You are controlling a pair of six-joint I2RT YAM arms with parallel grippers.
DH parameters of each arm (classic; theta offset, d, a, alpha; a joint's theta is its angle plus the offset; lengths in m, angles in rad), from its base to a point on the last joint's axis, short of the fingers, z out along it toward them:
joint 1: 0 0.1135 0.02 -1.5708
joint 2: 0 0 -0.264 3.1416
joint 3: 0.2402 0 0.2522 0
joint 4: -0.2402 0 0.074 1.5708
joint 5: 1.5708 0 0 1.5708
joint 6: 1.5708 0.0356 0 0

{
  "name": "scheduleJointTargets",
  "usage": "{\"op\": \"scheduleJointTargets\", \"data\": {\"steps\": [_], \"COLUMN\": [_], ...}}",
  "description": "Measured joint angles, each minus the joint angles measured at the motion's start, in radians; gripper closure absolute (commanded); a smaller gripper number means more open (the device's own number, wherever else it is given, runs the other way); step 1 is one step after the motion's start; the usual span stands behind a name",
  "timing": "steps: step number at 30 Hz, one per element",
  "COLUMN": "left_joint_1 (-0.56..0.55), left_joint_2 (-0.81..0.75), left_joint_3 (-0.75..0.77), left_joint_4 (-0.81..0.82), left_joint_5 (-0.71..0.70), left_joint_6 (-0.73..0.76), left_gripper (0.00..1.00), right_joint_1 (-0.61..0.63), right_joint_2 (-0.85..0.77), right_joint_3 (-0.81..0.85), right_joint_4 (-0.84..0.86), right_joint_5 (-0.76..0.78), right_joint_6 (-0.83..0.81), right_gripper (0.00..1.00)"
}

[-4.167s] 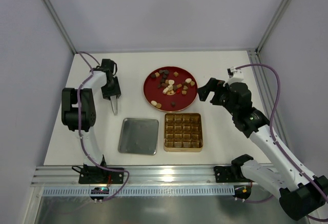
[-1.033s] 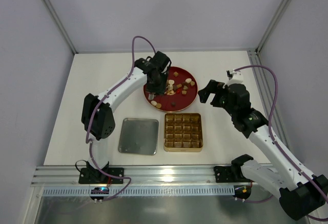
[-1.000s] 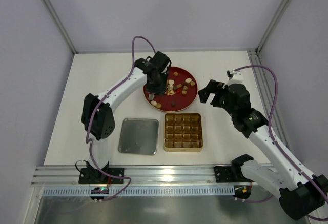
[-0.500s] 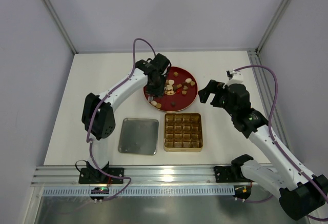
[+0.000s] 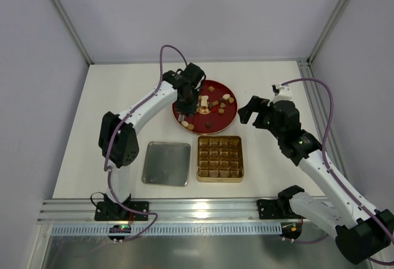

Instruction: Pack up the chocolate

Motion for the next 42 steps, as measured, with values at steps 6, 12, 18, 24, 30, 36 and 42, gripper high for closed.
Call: {"op": "scheduleJointTargets", "data": {"steps": [6,12,18,24,30,36,42], "left_joint_1": [0.000,0.000,0.000,-0.007,-0.055,-0.147,-0.204], "left_joint_2": [-0.002,-0.027,-0.114,-0.250,-0.383,-0.468,-0.546], "left_joint_3": [0.028,0.032,0.032,-0.027,-0.143,-0.232,-0.323], "left_joint_4": [-0.016,-0.039,-0.057,-0.061,-0.078,-0.093,-0.099], "left_joint_5": [0.012,0.032,0.060,0.089,0.116,0.119,0.118], "left_joint_6": [0.002,0.001,-0.006,-0.014,-0.035,-0.051,-0.080], "left_gripper": [0.77,0.78,0.78,0.78,0.78,0.77,0.76], "right_joint_1": [0.000,0.000,0.000,0.000,0.000,0.000,0.000], "right_joint_2": [0.006,0.006,0.008,0.022,0.037,0.059,0.061], "right_joint_3": [0.000,-0.002,-0.004,-0.004,-0.004,-0.004,-0.003], "right_joint_4": [0.000,0.001,0.002,0.002,0.006,0.010,0.010], "right_joint_5": [0.000,0.000,0.000,0.000,0.003,0.004,0.005], "right_joint_6": [0.000,0.000,0.000,0.000,0.000,-0.002,-0.004], "right_gripper": [0.00,0.00,0.00,0.00,0.00,0.00,0.00]}}
